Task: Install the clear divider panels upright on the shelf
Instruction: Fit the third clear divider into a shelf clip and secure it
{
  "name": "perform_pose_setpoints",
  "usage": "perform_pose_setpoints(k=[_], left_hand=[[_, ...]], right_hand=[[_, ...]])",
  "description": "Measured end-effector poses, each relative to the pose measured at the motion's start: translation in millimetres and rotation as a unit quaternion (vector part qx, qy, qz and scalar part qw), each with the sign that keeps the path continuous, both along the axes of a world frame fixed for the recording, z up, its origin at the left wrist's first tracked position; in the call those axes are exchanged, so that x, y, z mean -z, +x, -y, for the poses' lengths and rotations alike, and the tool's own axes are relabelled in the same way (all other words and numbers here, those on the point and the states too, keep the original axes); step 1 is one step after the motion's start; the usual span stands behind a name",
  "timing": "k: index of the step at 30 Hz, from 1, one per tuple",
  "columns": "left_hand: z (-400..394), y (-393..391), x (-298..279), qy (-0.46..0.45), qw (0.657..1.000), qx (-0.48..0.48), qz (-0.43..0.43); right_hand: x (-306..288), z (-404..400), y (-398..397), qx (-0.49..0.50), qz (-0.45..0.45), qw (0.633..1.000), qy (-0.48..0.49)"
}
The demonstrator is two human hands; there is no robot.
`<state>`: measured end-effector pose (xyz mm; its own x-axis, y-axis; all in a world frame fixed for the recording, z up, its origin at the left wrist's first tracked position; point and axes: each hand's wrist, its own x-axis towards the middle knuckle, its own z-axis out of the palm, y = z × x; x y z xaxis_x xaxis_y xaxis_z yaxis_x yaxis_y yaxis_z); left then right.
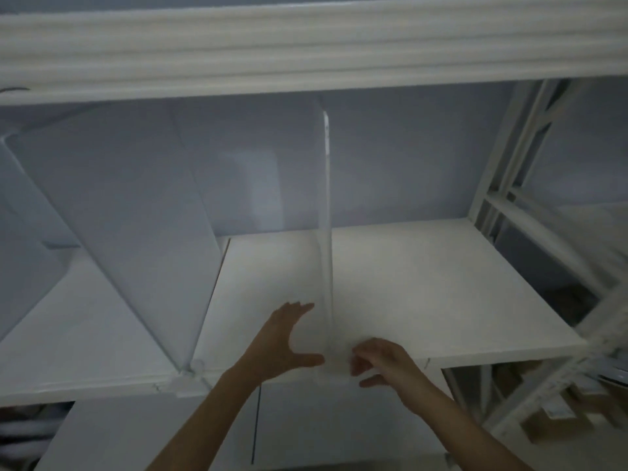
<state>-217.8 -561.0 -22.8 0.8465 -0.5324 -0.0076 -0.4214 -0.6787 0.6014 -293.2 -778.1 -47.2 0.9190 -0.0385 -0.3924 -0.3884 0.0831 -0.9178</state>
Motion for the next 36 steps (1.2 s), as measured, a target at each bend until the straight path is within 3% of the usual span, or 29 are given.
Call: perform_pose_setpoints(k=[2,5,8,13,20,31,36], left_hand=[[-2,-3,25,0.064,0.998,0.01,0.027],[-3,-4,52,0.053,0.993,0.01,0.103],[-3,-2,65,0.067,0.982,0.049,0.169],[2,-5,68,0.06,0.984,0.037,0.166],[6,-7,68,0.064,0.987,0.001,0.147],[8,-8,64,0.06,0.988,0.0,0.142],[8,-8,63,-0.003,0.985,0.018,0.17]], right_hand=[[0,-2,-1,0.023,-0.09,0.994,0.052],[15,-8,-8,-0.029,-0.218,0.971,0.094],[38,-17,-13,0.024,-0.277,0.941,0.194],[49,-36,-4,0.127,-0.255,0.894,0.346],[44,-53,6,0.144,-0.212,0.898,0.359],[50,-54,13,0.143,-0.248,0.864,0.415],[50,-53,16,0.134,-0.266,0.859,0.417]])
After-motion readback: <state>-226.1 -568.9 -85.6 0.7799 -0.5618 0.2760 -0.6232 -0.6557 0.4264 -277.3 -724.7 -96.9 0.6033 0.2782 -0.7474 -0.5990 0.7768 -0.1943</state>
